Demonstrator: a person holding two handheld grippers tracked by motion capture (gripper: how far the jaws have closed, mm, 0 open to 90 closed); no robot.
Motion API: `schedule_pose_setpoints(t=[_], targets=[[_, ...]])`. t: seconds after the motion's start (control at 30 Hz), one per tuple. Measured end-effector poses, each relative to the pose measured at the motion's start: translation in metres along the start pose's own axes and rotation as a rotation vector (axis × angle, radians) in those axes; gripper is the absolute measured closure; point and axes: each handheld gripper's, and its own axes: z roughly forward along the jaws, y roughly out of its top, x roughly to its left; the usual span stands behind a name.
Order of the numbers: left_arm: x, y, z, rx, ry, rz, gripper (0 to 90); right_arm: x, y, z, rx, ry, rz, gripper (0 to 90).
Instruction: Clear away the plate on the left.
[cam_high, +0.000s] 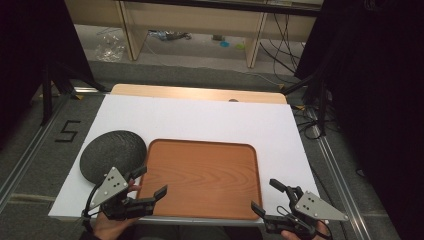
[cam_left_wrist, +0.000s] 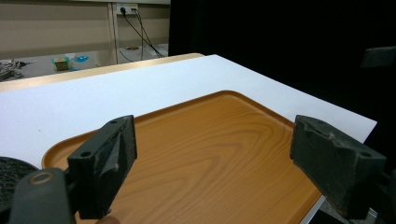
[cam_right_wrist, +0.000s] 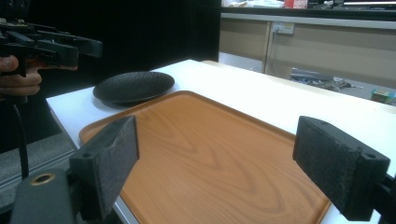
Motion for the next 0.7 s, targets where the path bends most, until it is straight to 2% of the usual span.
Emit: schedule_pose_setpoints(t=[0.3, 0.37, 0.47, 0.5, 0.53, 0.6, 0.63, 0.67, 0.7], targets=[[0.001, 0.0, 0.0, -0.003, 0.005, 0.004, 14.7, 0.0, 0.0, 0.0, 0.001, 0.0, 0.0, 15.4], [0.002, 0.0, -0.001, 0.0, 0.016, -0.001, 14.7, 0.0, 0.0, 0.0, 0.002, 0.0, 0.001, 15.5], [0.007, 0.0, -0.001, -0.014, 0.026, -0.04, 14.9, 0.0, 0.0, 0.001, 0.002, 0.004, 0.002, 15.4], [0.008, 0.001, -0.002, -0.012, 0.043, -0.046, 14.9, 0.0, 0.0, 0.001, 0.001, 0.003, 0.002, 15.4], [0.009, 0.001, -0.003, -0.013, 0.05, -0.053, 14.9, -0.001, 0.0, 0.002, -0.016, -0.003, -0.015, 15.4], [0.011, 0.001, -0.003, -0.016, 0.054, -0.079, 14.9, 0.0, 0.0, 0.001, -0.01, 0.0, -0.007, 15.4], [0.013, 0.001, -0.004, -0.02, 0.056, -0.089, 14.9, -0.001, 0.0, 0.002, -0.016, -0.002, -0.017, 15.5], [0.013, 0.001, -0.004, -0.02, 0.056, -0.089, 14.9, 0.001, 0.0, 0.001, -0.003, 0.003, 0.002, 15.4], [0.015, 0.001, -0.004, -0.02, 0.064, -0.095, 15.0, 0.0, 0.0, 0.001, -0.012, -0.002, -0.011, 15.4]])
